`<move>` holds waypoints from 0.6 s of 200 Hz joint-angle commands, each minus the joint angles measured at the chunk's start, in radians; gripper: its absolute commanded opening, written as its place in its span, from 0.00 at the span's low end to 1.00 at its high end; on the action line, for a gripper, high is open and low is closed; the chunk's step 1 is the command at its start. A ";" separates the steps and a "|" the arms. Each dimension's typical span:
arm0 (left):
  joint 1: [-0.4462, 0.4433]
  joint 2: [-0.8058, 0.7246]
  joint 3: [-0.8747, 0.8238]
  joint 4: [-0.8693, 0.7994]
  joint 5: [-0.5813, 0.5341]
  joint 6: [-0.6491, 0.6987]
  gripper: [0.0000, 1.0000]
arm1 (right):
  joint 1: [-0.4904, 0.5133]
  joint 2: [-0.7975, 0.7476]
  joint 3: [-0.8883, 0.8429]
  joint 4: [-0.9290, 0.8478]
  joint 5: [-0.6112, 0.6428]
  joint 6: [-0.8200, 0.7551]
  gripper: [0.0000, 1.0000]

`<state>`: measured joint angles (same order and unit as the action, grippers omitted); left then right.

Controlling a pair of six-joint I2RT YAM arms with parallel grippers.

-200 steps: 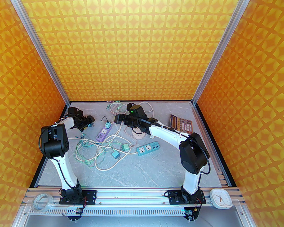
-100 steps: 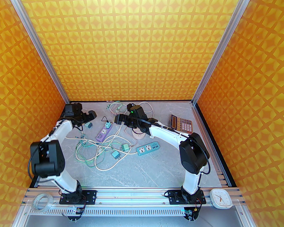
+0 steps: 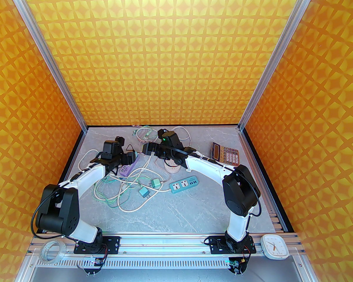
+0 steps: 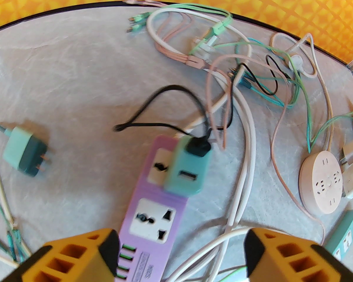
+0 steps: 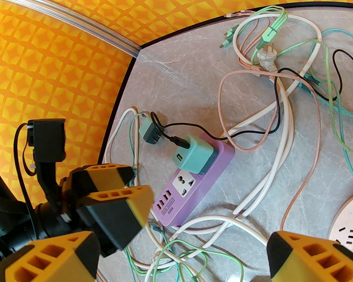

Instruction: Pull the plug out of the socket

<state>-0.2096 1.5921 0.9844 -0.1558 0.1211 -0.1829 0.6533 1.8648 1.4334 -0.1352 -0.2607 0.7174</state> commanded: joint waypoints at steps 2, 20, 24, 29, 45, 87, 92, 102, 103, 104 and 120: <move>-0.013 0.077 0.058 0.026 -0.028 0.084 0.62 | 0.002 -0.038 -0.018 0.002 -0.002 -0.025 0.98; -0.014 0.123 0.091 0.017 -0.032 0.116 0.59 | 0.002 -0.043 -0.025 -0.009 0.003 -0.033 0.99; -0.013 0.132 0.099 0.013 -0.035 0.122 0.59 | 0.002 -0.044 -0.027 -0.011 0.005 -0.034 0.99; -0.012 0.145 0.111 0.008 -0.042 0.131 0.59 | 0.000 -0.044 -0.028 -0.012 0.005 -0.035 0.98; -0.013 0.187 0.157 -0.022 -0.047 0.156 0.59 | 0.000 -0.045 -0.033 -0.012 0.004 -0.035 0.98; -0.025 0.284 0.283 -0.125 -0.052 0.230 0.54 | -0.001 -0.033 -0.033 -0.011 -0.003 -0.029 0.98; -0.027 0.290 0.291 -0.135 -0.052 0.237 0.52 | -0.001 -0.031 -0.032 -0.011 -0.003 -0.029 0.98; -0.030 0.303 0.308 -0.158 -0.052 0.258 0.47 | -0.001 -0.030 -0.031 -0.011 -0.004 -0.029 0.98; -0.031 0.304 0.309 -0.161 -0.052 0.260 0.47 | -0.001 -0.029 -0.031 -0.011 -0.003 -0.029 0.99; -0.031 0.305 0.310 -0.163 -0.052 0.261 0.47 | -0.001 -0.029 -0.031 -0.011 -0.003 -0.029 0.99; -0.033 0.321 0.330 -0.197 -0.053 0.287 0.47 | -0.003 -0.023 -0.028 -0.008 -0.010 -0.027 0.99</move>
<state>-0.2317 1.8839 1.2739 -0.2539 0.0872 0.0311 0.6533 1.8572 1.4136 -0.1436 -0.2611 0.7013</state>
